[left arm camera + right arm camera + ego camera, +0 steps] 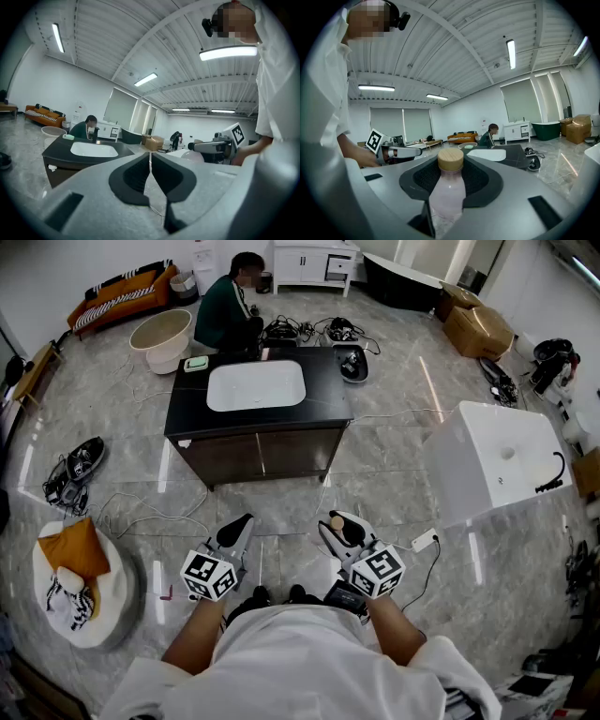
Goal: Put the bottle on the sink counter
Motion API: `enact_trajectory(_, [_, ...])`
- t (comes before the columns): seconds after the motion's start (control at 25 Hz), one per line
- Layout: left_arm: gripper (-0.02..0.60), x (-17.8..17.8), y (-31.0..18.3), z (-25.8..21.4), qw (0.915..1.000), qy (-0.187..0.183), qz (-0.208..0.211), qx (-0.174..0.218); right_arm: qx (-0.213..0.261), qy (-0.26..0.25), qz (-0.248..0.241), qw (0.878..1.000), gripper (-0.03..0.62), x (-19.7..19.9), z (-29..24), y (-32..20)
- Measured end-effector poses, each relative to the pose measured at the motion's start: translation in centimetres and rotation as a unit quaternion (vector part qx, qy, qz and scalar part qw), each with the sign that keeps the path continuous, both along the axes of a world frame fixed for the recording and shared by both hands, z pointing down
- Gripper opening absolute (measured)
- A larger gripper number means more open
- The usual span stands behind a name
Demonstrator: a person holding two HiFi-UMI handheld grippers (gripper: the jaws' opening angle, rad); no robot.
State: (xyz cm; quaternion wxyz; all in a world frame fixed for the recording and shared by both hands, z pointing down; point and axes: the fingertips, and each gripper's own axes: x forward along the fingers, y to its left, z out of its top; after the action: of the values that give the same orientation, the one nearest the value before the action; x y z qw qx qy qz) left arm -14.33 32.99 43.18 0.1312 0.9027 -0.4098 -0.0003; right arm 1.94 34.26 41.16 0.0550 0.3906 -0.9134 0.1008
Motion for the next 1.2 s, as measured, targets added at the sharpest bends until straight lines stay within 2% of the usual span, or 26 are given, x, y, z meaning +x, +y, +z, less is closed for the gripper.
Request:
enact_trajectory(0.36, [0.028, -2.0, 1.5, 0.5, 0.9999, 0.009, -0.009, -0.007, 0.003, -0.009, 0.006, 1.0, 0.138, -0.9, 0.0, 0.8])
enact_trajectory(0.76, [0.028, -0.4, 2.6, 1.1, 0.9998, 0.017, 0.006, -0.01, -0.004, -0.028, 0.02, 0.999, 0.138, 0.3, 0.7, 1.4])
enact_trajectory(1.2, [0.028, 1.5, 3.2, 1.2, 0.9997, 0.017, -0.001, -0.017, 0.002, -0.04, 0.026, 0.999, 0.138, 2.9, 0.4, 1.4])
